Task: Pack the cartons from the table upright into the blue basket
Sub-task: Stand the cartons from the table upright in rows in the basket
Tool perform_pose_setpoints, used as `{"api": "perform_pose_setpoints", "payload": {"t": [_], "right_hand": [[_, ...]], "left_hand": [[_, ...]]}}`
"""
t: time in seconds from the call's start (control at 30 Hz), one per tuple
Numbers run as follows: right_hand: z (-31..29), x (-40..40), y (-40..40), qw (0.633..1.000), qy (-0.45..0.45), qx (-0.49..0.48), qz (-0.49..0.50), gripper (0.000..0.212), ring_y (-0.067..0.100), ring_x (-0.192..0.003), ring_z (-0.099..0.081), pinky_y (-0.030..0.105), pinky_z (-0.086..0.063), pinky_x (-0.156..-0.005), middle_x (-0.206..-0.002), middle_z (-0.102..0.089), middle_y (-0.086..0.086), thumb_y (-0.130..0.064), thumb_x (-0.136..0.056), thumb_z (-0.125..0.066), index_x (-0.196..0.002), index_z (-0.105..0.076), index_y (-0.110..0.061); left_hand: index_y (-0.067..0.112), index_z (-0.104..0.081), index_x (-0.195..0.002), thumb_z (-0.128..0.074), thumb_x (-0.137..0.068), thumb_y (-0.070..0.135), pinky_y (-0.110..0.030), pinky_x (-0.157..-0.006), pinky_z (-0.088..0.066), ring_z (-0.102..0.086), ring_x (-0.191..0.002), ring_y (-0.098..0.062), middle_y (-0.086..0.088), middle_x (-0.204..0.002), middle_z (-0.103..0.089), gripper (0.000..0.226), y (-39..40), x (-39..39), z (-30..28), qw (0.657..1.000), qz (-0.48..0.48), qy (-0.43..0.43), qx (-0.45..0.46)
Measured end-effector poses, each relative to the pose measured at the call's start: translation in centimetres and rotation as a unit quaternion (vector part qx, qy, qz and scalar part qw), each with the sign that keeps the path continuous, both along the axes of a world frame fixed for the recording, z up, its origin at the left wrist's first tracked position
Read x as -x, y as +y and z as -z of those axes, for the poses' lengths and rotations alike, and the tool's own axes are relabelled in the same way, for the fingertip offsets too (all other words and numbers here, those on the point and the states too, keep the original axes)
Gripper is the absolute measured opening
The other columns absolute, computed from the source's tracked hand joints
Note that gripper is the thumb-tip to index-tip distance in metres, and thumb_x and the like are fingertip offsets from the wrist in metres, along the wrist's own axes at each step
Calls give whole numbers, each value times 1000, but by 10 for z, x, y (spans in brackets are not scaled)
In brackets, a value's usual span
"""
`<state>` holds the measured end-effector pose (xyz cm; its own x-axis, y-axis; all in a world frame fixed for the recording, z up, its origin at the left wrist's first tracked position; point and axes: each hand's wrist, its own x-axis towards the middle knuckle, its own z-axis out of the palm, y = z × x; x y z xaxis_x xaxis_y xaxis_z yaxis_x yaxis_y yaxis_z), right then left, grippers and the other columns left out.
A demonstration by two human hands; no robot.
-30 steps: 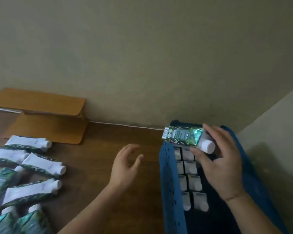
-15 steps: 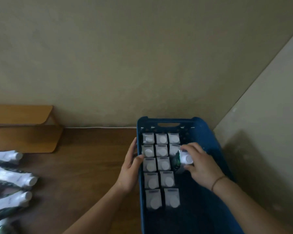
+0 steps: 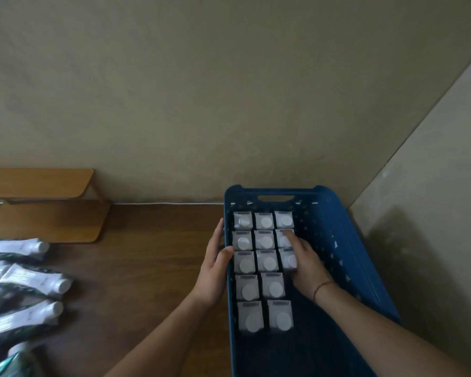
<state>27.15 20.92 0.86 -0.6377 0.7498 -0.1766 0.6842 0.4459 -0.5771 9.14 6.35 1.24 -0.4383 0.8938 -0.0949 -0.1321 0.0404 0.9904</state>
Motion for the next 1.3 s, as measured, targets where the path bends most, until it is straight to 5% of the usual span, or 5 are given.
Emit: {"api": "perform_pose_setpoints", "payload": {"t": [0.27, 0.4, 0.7, 1.1, 1.3], "right_hand": [[-37, 9, -4, 981, -191, -1, -32, 106, 33, -130, -40, 47, -45, -97, -158, -9, 3, -12, -77, -67, -146, 6, -46], [-92, 38, -32, 964, -253, -82, -28, 73, 28, -136, -26, 46, -44, -99, -155, -13, 1, -9, -83, -53, -146, -23, -31], [-114, 201, -155, 942, -135, -191, -242, 51, 18, -130, -41, 38, -45, -99, -143, -44, -6, -36, -94, -50, -142, -34, -31], [-15, 310, -243, 927, -227, 74, -288, 75, 27, -119, -54, 42, -48, -96, -138, -51, 6, -41, -87, -61, -149, -19, -32], [-7, 324, -253, 958, -156, 176, -166, 78, 27, -125, -50, 44, -45, -100, -145, -45, 5, -61, -81, -58, -146, -27, -31]], "left_hand": [[45, -34, -148, -44, -78, 85, -37, -113, -38, -39, -139, -3, 18, -153, -40, 82, -26, 20, -8, 992, 75, 56, 81], [33, -50, -139, -48, -85, 72, -29, -104, -44, -47, -131, -10, 12, -140, -50, 67, -71, 53, -2, 964, 73, 165, 194], [32, -35, -149, -57, -93, 34, -51, -120, -16, -19, -147, -29, -1, -161, -24, 60, -195, 167, 30, 692, 150, 605, 363], [28, -47, -138, -59, -69, 55, -34, -96, -45, -56, -119, -21, 5, -132, -58, 75, -280, 264, 46, 745, 70, 547, 376], [20, -66, -123, -66, -67, 61, -35, -80, -58, -69, -98, -20, 3, -112, -72, 69, -266, 257, 43, 804, 16, 568, 172]]}}
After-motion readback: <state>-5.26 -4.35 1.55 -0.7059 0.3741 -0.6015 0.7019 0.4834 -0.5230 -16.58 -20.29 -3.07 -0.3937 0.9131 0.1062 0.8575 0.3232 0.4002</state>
